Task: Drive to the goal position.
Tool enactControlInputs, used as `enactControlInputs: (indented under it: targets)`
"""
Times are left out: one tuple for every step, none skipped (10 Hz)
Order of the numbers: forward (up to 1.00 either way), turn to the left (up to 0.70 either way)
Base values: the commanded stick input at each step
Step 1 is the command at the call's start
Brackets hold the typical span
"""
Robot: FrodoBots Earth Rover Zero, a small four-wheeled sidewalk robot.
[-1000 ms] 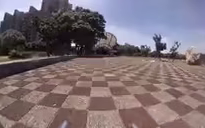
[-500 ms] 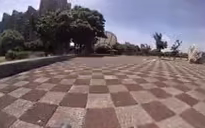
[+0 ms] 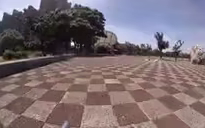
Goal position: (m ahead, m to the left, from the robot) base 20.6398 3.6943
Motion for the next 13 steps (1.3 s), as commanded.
enactControlInputs:
  targets:
    - [0.7, 0.0]
    - [0.7, 0.0]
    - [0.7, 0.0]
    - [0.7, 0.0]
    - [0.7, 0.0]
    - [0.7, 0.0]
    - [0.7, 0.0]
    - [0.7, 0.0]
    - [0.7, 0.0]
    - [0.7, 0.0]
    - [0.7, 0.0]
    - [0.7, 0.0]
    - [0.7, 0.0]
